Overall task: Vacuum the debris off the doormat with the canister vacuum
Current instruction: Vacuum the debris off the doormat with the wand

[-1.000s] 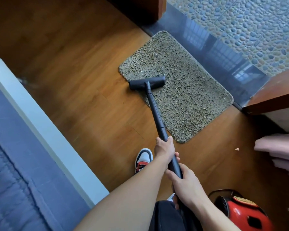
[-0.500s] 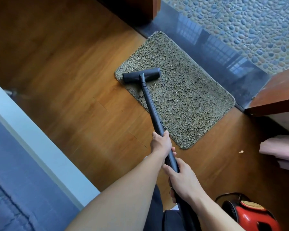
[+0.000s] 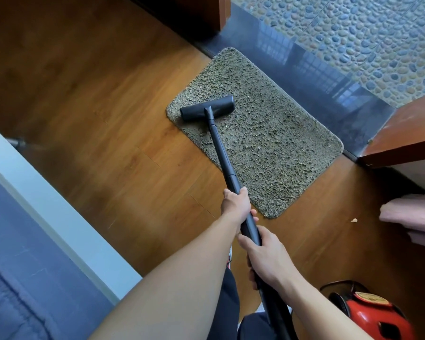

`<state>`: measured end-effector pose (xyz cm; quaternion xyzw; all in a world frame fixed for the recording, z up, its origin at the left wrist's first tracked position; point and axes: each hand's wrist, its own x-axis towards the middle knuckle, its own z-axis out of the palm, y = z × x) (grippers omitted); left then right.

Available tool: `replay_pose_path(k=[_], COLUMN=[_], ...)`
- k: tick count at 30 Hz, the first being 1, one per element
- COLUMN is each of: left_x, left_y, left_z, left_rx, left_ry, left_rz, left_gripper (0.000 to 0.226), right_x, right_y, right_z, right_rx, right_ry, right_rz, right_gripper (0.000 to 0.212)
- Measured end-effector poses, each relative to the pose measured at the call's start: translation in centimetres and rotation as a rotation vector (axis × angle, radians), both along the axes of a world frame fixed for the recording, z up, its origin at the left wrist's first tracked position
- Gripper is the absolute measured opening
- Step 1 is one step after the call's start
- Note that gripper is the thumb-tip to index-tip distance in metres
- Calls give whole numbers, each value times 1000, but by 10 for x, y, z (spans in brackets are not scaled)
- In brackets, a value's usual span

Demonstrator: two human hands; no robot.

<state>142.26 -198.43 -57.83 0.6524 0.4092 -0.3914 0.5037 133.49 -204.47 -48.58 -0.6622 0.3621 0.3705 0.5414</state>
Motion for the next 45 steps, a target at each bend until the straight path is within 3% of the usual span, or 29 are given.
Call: replay_pose_path(k=[10, 18, 25, 34, 38, 45], left_x=[-103, -139, -114, -35, 1, 43], left_y=[-48, -54, -39, -6, 8, 24], left_z=[10, 8, -3, -9, -11, -15], left_rx=[-44, -46, -11, 15, 23, 15], left_ry=[45, 73, 45, 18, 7, -6], left_rz=[-20, 10, 20, 47, 49, 45], left_gripper=[42, 42, 53, 49, 39, 43], right_x=[-101, -132, -105, -30, 4, 44], right_y=[-46, -51, -36, -10, 5, 23], right_z=[10, 16, 12, 1, -7, -16], right_rx=[-22, -29, -79, -84, -94, -53], right_ry=[35, 87, 32, -14, -46, -19], right_rz=[37, 44, 87, 133, 152, 80], right_gripper=[12, 29, 25, 5, 4, 13])
